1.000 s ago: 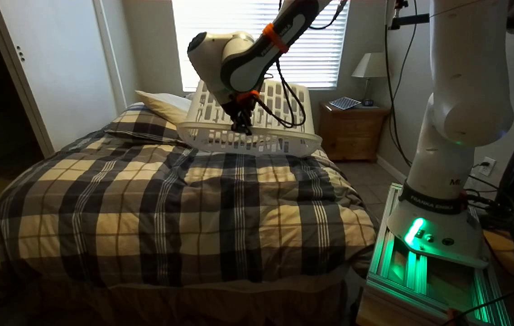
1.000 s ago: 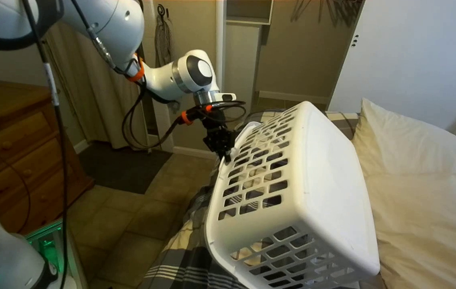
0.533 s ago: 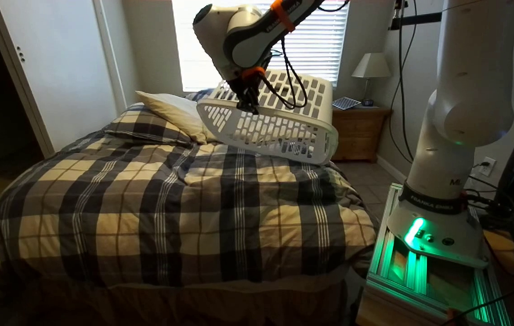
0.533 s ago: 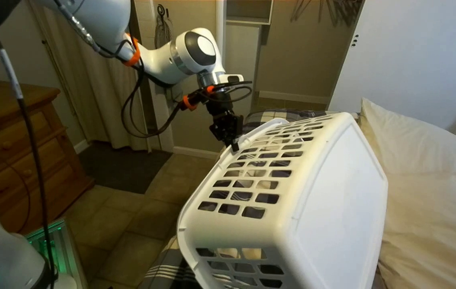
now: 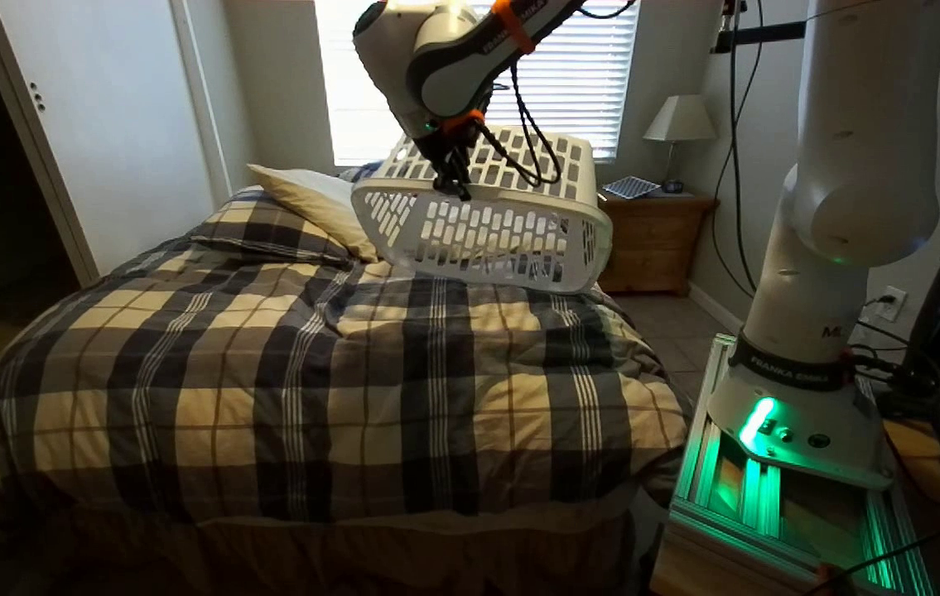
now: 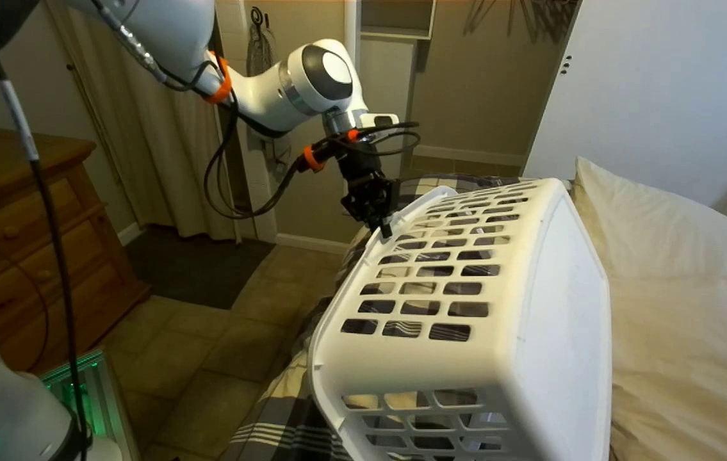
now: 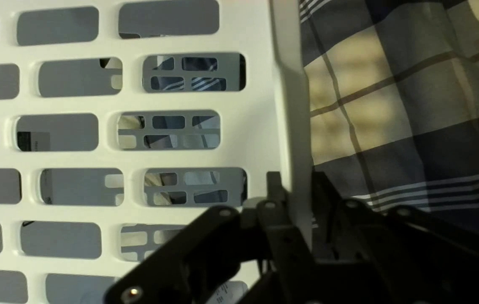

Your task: Flip the basket over

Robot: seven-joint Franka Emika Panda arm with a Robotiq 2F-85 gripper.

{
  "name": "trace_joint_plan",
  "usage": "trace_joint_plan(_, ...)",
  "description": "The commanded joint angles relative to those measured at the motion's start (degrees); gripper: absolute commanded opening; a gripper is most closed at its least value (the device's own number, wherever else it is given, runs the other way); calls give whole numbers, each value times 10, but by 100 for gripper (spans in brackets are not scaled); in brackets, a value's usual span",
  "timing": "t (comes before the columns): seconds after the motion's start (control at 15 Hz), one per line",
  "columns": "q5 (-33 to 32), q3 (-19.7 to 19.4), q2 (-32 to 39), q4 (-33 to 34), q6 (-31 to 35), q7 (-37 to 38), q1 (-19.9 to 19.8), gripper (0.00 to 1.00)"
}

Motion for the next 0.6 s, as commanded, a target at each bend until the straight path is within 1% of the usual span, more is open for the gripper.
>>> trace_joint_plan(0.0,-90,1,9,28,-32,-4,20,49)
trace_joint_plan(0.07,-118,-1,12,26,-29,1,21,53)
trace_joint_plan(0.13,-154,-3,19,29,-28,8,21,62)
trace_joint_plan(0.27,-226,-4,25,28,-25,25,20,75)
trace_joint_plan(0.33,-244,-4,26,26,-19,28,15,83)
trace_joint_plan(0.47,-261,-1,27,23,-18,39,12,97)
trace_joint_plan(0.53,-249,4,25,16,-18,37,12,99)
